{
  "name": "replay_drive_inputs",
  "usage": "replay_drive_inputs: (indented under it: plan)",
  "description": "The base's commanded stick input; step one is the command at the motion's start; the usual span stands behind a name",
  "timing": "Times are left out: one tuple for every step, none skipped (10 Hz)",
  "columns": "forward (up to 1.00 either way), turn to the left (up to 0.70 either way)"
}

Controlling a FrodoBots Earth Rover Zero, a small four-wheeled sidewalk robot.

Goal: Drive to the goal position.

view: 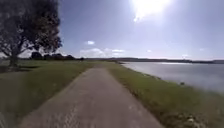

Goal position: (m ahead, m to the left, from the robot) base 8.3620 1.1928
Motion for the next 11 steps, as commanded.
replay_drive_inputs:
  plan:
    - [0.5, 0.0]
    - [0.5, 0.1]
    - [0.5, 0.27]
    - [0.5, 0.27]
    - [0.5, 0.17]
    - [0.5, 0.0]
    - [0.5, 0.0]
    - [0.5, 0.0]
    - [0.5, 0.0]
    - [0.5, 0.0]
    - [0.5, 0.0]
